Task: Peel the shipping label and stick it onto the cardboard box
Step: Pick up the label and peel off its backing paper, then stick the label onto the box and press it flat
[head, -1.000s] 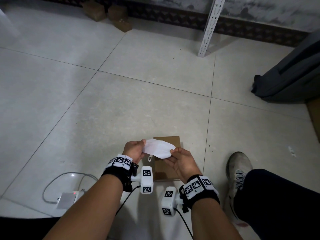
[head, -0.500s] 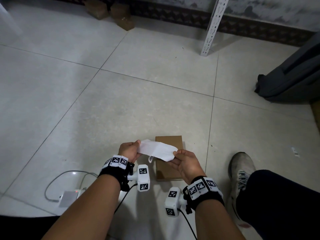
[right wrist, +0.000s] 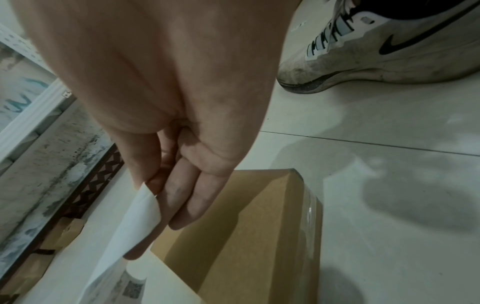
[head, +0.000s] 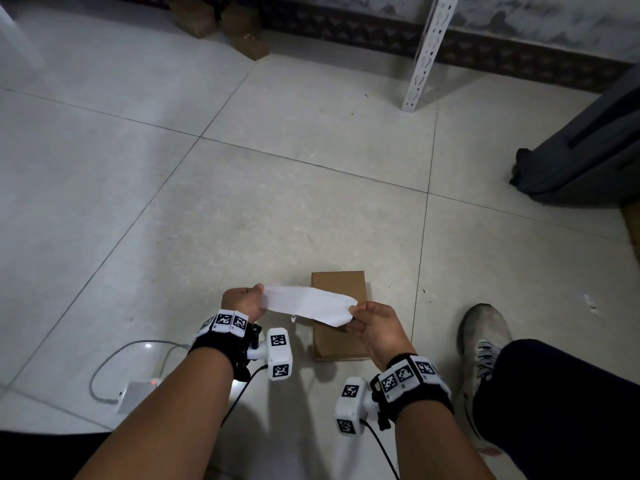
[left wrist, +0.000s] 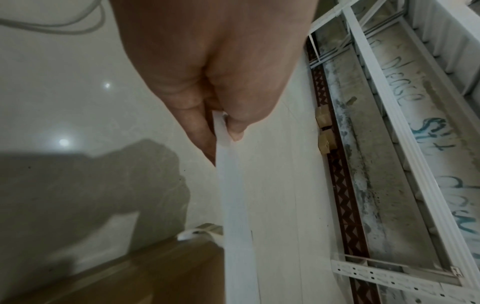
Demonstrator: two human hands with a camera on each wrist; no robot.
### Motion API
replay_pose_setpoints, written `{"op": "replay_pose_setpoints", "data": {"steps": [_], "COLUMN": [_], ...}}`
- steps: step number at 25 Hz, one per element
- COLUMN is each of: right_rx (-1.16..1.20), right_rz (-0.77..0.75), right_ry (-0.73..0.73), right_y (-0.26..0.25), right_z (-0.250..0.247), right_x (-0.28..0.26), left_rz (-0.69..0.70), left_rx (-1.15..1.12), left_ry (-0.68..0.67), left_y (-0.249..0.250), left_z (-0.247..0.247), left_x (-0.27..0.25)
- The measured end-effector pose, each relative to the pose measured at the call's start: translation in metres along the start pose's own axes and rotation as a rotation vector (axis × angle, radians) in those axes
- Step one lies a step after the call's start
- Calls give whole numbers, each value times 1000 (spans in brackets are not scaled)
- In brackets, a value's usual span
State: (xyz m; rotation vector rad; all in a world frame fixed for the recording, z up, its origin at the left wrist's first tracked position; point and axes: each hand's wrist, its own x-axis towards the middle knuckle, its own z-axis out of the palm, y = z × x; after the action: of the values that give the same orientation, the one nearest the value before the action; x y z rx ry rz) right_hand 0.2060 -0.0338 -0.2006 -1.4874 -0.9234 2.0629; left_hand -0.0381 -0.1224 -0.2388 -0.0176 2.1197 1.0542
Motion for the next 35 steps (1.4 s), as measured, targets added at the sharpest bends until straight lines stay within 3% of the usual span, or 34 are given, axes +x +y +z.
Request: {"op": "replay_pose_setpoints", "data": {"steps": [5,8,9,10,11,12,14,17,19,21,23,30,35], "right_rx": [38,121,156,192,218,230,244,240,230,230,231,165,60], "right_rz": [-1,-9,-14,-17,-20,-22,-18,-2,13,39,85,171,269], "right_ry": [28,47,70,92,104,103,88,55,45,22,9,-26,-75], "right_y": [-4,-8,-9,-10,-12,-14,-18,-21,-19,-18,-18,-21,-37], "right_z": [-3,-9,-15,-21,-29,-36,-46,-43,-39,-38,-37,-26,-20], "right_x": [1,3,3,5,5,5,3,-1,-4,-7,-9,1,1], "left_rz": [-15,-65,-125,-170,-97,-79,-167,-148,-80,65,186,336,103], "left_rx": [-54,-184,-286,-240,-25,-5,-392,-436,-279,35,204,445,256], "left_ry": [26,27,89,120,153,118,52,21,24,124,181,-52,-310], "left_y": [-1,8,12,13,6,-1,-3,-19,-21,-23,-30,-43,-52], "left_z": [1,-7,-15,-25,-33,-42,-51,-39,-34,-35,-38,-20,-17], "left_x": [11,9,10,10,11,14,8,6,0,0,4,1,13]}}
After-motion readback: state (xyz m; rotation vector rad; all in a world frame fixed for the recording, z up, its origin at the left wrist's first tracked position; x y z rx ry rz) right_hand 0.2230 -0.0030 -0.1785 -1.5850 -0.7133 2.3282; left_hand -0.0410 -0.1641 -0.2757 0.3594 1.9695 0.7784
